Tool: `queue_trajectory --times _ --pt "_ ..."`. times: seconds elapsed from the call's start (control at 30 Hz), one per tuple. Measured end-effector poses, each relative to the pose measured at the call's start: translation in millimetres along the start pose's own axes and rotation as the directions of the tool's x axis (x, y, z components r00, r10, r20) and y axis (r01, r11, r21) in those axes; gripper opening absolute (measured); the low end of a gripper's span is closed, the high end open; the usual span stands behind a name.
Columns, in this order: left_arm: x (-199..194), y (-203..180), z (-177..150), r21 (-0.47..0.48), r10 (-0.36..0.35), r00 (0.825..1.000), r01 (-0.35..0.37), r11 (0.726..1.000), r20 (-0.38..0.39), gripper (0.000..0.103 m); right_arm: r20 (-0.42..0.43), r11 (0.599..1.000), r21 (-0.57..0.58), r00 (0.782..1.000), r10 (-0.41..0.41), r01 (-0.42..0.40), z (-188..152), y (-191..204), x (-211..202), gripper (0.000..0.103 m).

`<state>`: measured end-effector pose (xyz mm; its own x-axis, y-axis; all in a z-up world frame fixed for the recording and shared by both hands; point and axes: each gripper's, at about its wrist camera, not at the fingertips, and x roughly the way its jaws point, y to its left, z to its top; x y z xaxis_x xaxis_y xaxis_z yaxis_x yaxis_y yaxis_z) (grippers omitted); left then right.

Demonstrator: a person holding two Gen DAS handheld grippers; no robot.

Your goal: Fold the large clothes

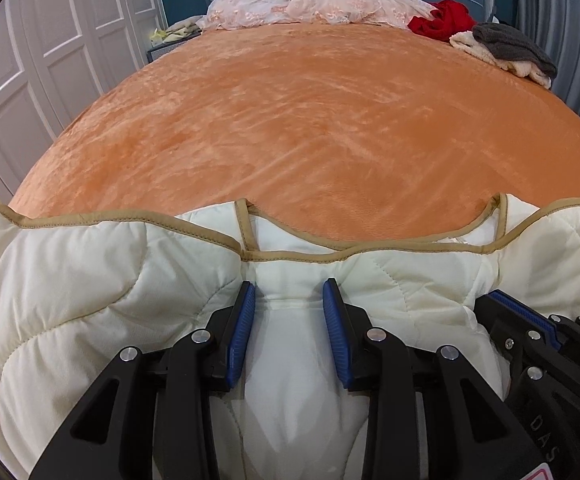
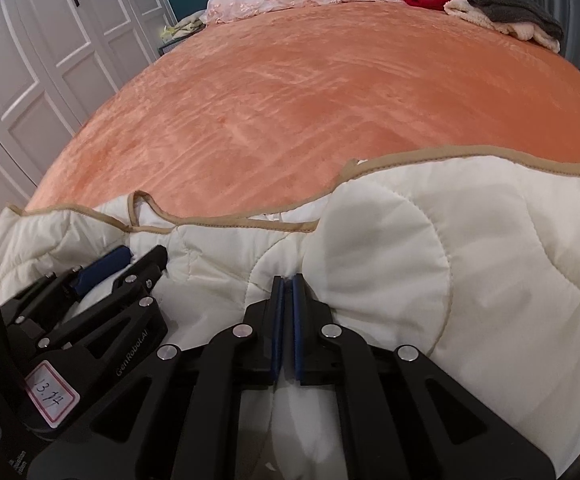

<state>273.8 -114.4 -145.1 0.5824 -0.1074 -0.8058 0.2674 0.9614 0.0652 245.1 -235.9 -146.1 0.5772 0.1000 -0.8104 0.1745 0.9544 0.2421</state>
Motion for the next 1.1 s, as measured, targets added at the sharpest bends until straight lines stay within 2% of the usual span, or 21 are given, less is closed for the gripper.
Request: queue_trajectory --times 0.1,0.13,0.2,0.27,0.37,0.47,0.53,0.7,0.83,1.1 --pt "-13 10 6 -0.033 -0.052 0.998 0.051 0.998 -0.024 0.035 0.011 0.999 0.050 1.000 0.020 -0.020 7 -5 -23 0.006" --pt "-26 17 7 -0.061 -0.076 0.997 0.075 0.995 -0.020 0.035 0.051 0.999 0.045 0.999 0.000 -0.002 7 -3 -44 0.012" --pt "-58 33 1 -0.118 -0.107 0.994 0.106 0.987 -0.001 0.035 0.088 1.000 -0.003 0.996 -0.011 0.011 1 5 -81 0.016" --pt "-89 44 -11 -0.156 -0.161 0.987 0.162 0.974 0.018 0.037 0.073 1.000 -0.012 0.997 -0.007 0.008 -11 10 -102 0.016" --pt "-116 46 -34 -0.177 -0.194 0.981 0.195 0.965 0.023 0.038 0.010 0.997 0.025 0.997 0.075 -0.075 -41 16 -117 0.016" --pt "-128 38 -60 -0.181 -0.229 0.973 0.225 0.957 -0.003 0.038 -0.031 0.998 -0.008 0.997 0.064 -0.064 -69 30 -115 0.015" --pt "-125 29 -76 -0.165 -0.227 0.974 0.221 0.961 -0.017 0.038 -0.048 0.999 -0.011 0.998 0.051 -0.052 -79 35 -108 0.014" --pt "-112 16 -92 -0.116 -0.159 0.987 0.157 0.981 -0.011 0.038 -0.057 0.999 -0.040 0.998 0.007 -0.009 -84 39 -88 0.011" --pt "-102 10 -93 -0.096 -0.126 0.992 0.125 0.988 -0.009 0.038 -0.048 0.999 -0.050 0.999 -0.014 0.012 -88 40 -78 0.010" --pt "-94 7 -92 -0.099 -0.116 0.993 0.115 0.988 -0.001 0.038 -0.042 0.999 -0.034 0.999 0.008 -0.009 -91 38 -69 0.009"
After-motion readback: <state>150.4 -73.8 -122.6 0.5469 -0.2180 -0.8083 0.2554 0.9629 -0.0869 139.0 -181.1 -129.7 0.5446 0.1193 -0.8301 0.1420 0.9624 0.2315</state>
